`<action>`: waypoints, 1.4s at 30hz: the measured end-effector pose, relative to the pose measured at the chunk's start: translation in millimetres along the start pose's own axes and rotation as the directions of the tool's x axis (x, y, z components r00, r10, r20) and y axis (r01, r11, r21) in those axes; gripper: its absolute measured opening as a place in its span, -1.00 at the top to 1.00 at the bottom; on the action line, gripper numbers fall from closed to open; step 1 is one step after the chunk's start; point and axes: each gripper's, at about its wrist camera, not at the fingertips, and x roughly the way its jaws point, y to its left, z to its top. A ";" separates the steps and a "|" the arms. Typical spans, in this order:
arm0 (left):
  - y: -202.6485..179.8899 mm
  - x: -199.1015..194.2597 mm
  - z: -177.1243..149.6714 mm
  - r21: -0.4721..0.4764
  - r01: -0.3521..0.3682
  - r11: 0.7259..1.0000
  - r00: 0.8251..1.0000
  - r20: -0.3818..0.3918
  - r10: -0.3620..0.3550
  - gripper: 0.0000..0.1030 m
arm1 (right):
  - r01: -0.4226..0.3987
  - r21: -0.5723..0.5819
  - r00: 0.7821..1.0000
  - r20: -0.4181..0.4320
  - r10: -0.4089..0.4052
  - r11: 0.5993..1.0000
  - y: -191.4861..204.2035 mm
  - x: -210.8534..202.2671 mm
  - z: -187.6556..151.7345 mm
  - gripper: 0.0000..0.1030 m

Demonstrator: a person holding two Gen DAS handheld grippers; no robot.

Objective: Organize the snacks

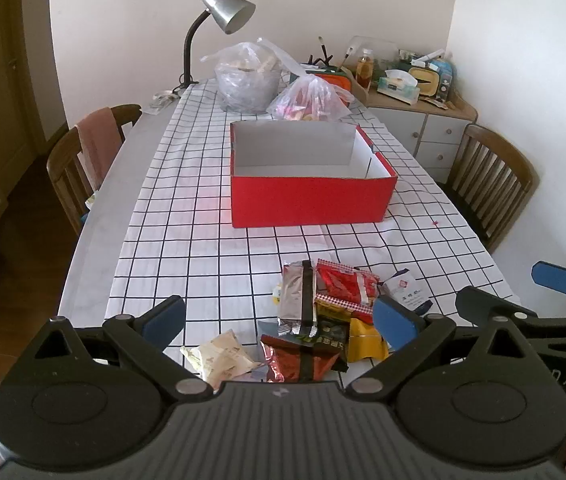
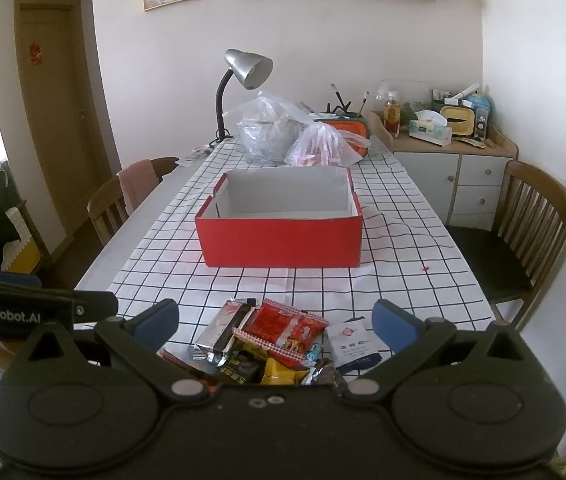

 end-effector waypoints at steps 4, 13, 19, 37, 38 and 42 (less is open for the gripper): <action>0.5 -0.9 0.1 -0.001 0.000 1.000 1.000 0.001 0.000 -0.95 | 0.003 -0.005 1.000 0.007 -0.003 1.000 1.5 -0.7 0.4 -1.00; 3.9 -0.1 0.0 -0.002 -0.001 1.000 1.000 0.004 0.001 -0.95 | 0.013 -0.014 1.000 0.016 -0.013 1.000 4.2 -4.4 0.1 -1.00; 5.3 -0.3 1.3 -0.007 0.005 1.000 1.000 -0.002 -0.005 -0.95 | 0.015 -0.015 1.000 0.017 -0.015 1.000 5.1 -5.1 0.4 -1.00; 8.6 10.1 -6.6 -0.009 0.022 1.000 0.999 -0.031 -0.022 -0.95 | 0.001 0.009 0.998 -0.068 0.000 1.000 -7.8 9.7 -4.2 -0.93; 10.8 12.0 -6.3 -0.020 0.022 1.000 0.999 -0.034 -0.023 -0.95 | 0.000 0.017 0.997 -0.080 0.001 1.000 -10.9 12.8 -6.7 -0.93; 18.6 23.6 -9.8 -0.056 0.015 0.998 0.997 -0.071 -0.018 -0.95 | 0.002 0.051 0.993 -0.119 0.004 0.999 -24.4 29.4 -16.3 -0.90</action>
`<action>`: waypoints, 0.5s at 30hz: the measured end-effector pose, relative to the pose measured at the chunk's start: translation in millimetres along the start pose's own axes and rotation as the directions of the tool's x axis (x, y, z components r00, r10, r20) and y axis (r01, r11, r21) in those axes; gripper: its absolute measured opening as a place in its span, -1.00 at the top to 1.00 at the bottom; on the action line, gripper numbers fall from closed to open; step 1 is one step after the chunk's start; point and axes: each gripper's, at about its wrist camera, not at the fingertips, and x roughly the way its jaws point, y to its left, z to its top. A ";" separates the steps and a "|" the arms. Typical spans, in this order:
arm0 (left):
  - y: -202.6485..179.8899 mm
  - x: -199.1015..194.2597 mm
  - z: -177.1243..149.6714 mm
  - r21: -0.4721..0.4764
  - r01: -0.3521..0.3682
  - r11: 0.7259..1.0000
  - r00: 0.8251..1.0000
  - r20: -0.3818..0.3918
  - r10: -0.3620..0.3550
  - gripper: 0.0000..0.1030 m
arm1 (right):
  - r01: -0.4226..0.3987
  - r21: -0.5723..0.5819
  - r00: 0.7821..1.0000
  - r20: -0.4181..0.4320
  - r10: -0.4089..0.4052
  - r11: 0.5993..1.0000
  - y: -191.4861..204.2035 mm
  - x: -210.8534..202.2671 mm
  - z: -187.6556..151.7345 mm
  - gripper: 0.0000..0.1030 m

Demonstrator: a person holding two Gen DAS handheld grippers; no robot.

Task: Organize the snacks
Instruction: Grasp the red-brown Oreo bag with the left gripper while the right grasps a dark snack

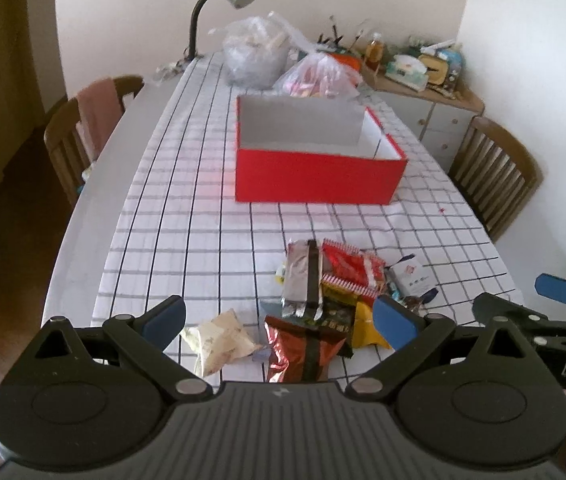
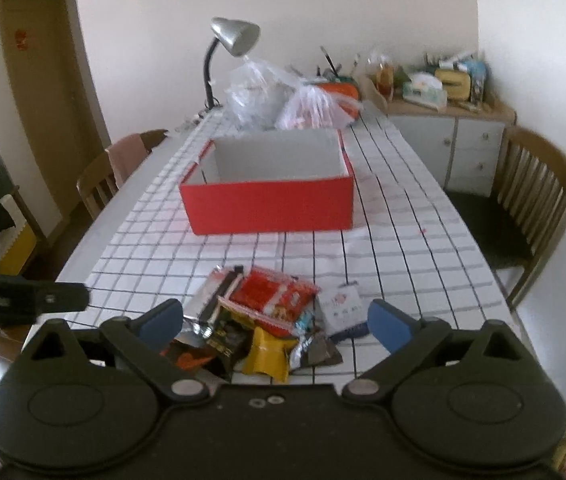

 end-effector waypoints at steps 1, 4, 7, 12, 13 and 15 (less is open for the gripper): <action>2.1 3.5 -0.8 -0.007 -0.001 1.000 1.000 -0.011 0.001 -0.95 | 0.001 0.006 1.000 -0.012 -0.001 1.000 -3.9 4.9 -2.1 -0.86; 11.3 11.3 -1.8 -0.039 -0.006 0.999 0.999 -0.034 0.005 -0.94 | -0.005 0.011 0.999 -0.050 0.006 1.000 -15.0 19.1 -9.1 -0.78; 20.9 20.1 -3.5 -0.078 -0.015 0.997 0.998 -0.057 0.010 -0.94 | -0.014 0.008 0.996 -0.083 0.015 1.000 -23.8 34.5 -15.4 -0.71; 16.7 43.1 -9.7 -0.064 -0.002 0.998 0.991 -0.135 -0.006 -0.94 | -0.035 -0.033 0.989 -0.145 0.030 0.999 -32.4 66.5 -25.9 -0.61; 12.5 48.6 -11.7 -0.045 0.008 0.999 0.988 -0.153 -0.015 -0.94 | -0.039 -0.036 0.986 -0.162 0.032 0.999 -34.2 74.0 -27.8 -0.57; 2.6 60.0 -16.3 0.003 0.013 1.000 0.982 -0.188 -0.012 -0.93 | -0.048 -0.032 0.980 -0.193 0.041 0.998 -38.7 88.0 -30.7 -0.52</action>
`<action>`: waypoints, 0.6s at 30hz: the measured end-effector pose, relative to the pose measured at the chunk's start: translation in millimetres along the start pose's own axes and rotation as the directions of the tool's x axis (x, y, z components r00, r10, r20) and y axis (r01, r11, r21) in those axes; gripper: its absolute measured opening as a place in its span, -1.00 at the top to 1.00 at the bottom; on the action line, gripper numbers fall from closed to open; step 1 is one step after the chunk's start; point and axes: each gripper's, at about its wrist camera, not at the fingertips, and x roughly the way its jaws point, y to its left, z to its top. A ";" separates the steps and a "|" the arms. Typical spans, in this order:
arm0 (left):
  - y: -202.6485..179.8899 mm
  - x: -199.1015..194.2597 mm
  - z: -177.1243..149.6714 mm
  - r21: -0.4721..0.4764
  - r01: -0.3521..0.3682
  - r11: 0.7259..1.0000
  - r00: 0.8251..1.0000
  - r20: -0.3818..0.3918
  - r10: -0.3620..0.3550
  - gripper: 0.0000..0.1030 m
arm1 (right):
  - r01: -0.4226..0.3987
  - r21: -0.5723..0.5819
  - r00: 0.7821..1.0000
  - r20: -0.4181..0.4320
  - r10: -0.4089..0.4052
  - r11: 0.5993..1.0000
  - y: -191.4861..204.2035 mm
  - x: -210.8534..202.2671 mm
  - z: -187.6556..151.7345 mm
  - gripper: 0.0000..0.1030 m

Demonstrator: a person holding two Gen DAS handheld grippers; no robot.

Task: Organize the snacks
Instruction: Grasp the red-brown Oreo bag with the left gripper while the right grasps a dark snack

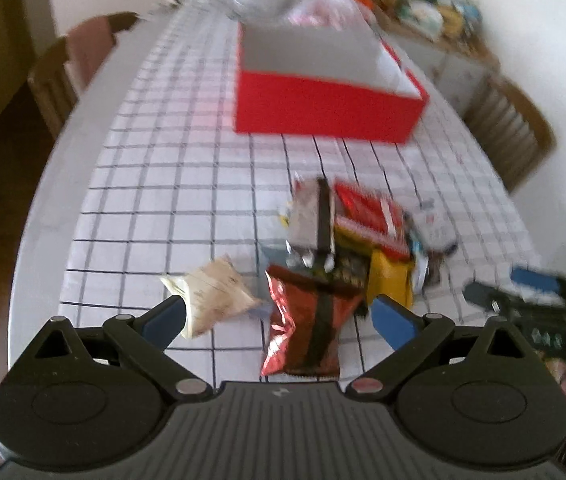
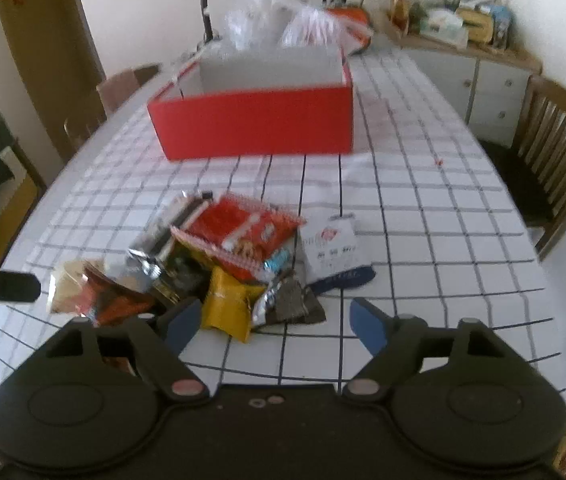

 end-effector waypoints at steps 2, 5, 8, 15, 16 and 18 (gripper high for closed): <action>-7.8 11.6 -1.7 0.045 -0.004 0.999 1.000 -0.026 0.005 -0.90 | -0.008 -0.006 1.000 -0.023 0.008 1.000 -1.5 12.4 0.7 -0.49; -13.5 27.0 -5.0 0.080 0.001 0.997 0.999 -0.047 0.003 -0.89 | -0.009 -0.044 0.999 -0.035 0.008 0.999 -1.4 27.1 0.0 -0.43; -16.9 42.9 -9.3 0.094 0.029 0.995 0.996 -0.083 -0.021 -0.88 | -0.004 -0.068 0.998 -0.060 0.000 0.998 -4.5 41.1 1.2 -0.34; -18.4 71.7 -12.3 0.078 0.030 0.996 0.991 -0.133 -0.019 -0.73 | -0.033 -0.103 0.996 -0.082 0.025 0.994 -6.4 57.1 6.7 -0.17; -17.4 75.3 -12.2 0.072 0.030 0.997 0.990 -0.140 -0.019 -0.73 | -0.033 -0.105 0.996 -0.088 0.024 0.994 -6.4 60.3 7.3 -0.09; -16.8 81.4 -12.5 0.067 0.029 0.997 0.988 -0.151 -0.019 -0.73 | -0.039 -0.103 0.995 -0.096 0.029 0.994 -7.0 64.7 8.1 -0.06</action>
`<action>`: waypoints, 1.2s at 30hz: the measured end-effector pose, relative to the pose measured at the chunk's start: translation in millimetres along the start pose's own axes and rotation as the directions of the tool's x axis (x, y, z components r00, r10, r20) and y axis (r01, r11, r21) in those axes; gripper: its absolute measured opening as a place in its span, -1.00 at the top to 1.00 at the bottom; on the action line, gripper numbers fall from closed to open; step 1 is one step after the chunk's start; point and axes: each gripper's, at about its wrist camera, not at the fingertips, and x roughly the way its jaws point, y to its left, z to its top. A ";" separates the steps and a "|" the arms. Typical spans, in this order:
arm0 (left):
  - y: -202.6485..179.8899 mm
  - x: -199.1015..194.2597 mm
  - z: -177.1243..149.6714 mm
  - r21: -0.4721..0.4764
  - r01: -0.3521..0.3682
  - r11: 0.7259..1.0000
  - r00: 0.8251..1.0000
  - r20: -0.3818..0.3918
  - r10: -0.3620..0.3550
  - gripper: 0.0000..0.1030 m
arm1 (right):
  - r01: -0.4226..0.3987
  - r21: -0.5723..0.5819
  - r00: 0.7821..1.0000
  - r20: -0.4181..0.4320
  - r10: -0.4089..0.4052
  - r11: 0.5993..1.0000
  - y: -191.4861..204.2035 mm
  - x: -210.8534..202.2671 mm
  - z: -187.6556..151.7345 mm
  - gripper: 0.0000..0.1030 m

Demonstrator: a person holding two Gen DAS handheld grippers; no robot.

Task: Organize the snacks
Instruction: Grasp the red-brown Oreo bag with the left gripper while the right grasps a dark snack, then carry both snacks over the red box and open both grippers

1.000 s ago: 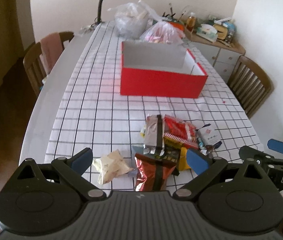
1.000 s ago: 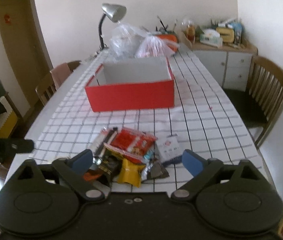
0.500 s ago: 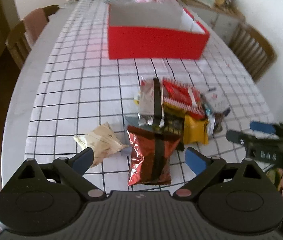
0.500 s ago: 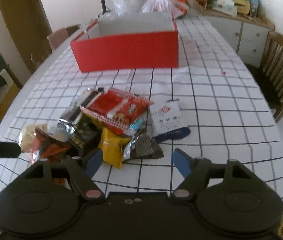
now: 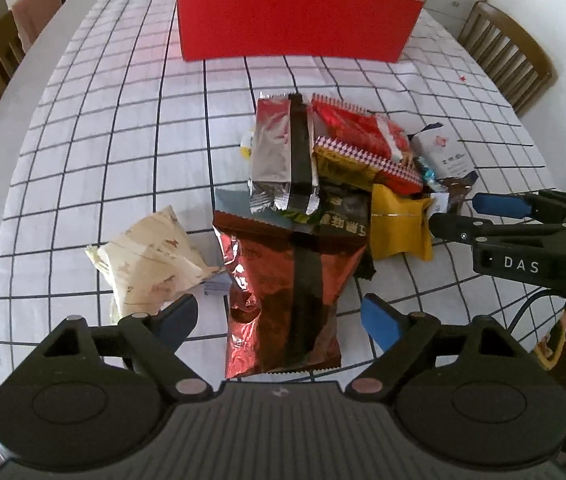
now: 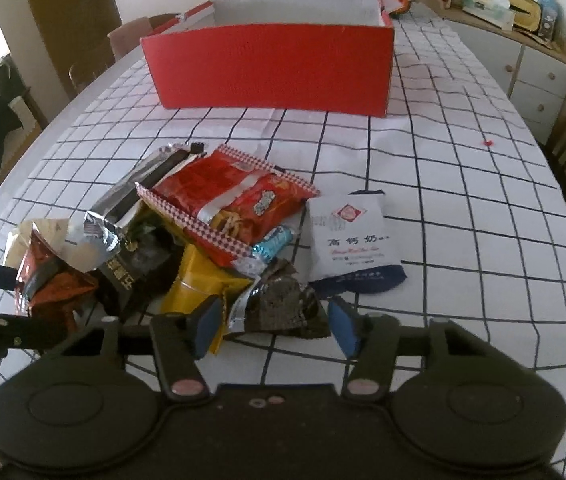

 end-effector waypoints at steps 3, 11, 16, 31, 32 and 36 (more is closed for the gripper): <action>1.2 8.1 0.2 -0.015 -0.007 1.000 1.000 -0.017 0.007 -0.73 | -0.009 -0.003 1.000 -0.001 0.009 1.000 -0.5 2.9 0.7 0.00; 6.3 19.1 2.7 -0.059 0.007 0.998 0.999 -0.046 -0.009 -0.23 | -0.026 -0.007 1.000 0.012 0.026 1.000 -2.0 2.4 2.6 0.25; 5.9 19.0 4.2 -0.069 0.007 0.998 0.999 -0.052 -0.011 -0.01 | -0.017 0.000 0.999 0.031 0.017 1.000 -2.2 -2.2 1.8 0.53; 2.4 1.4 3.8 -0.079 0.023 0.997 0.999 -0.029 -0.026 0.03 | 0.007 0.065 0.996 0.084 -0.013 0.998 -6.7 -33.6 -5.9 0.79; 2.2 -0.5 4.2 -0.080 0.021 0.997 0.999 -0.028 -0.023 0.03 | 0.006 0.068 0.996 0.091 -0.012 0.998 -6.7 -36.6 -6.4 0.80; 2.1 -8.6 5.6 -0.083 0.022 0.996 1.000 -0.018 -0.023 0.03 | 0.005 0.080 0.993 0.117 -0.014 0.997 -6.1 -49.6 -5.7 0.81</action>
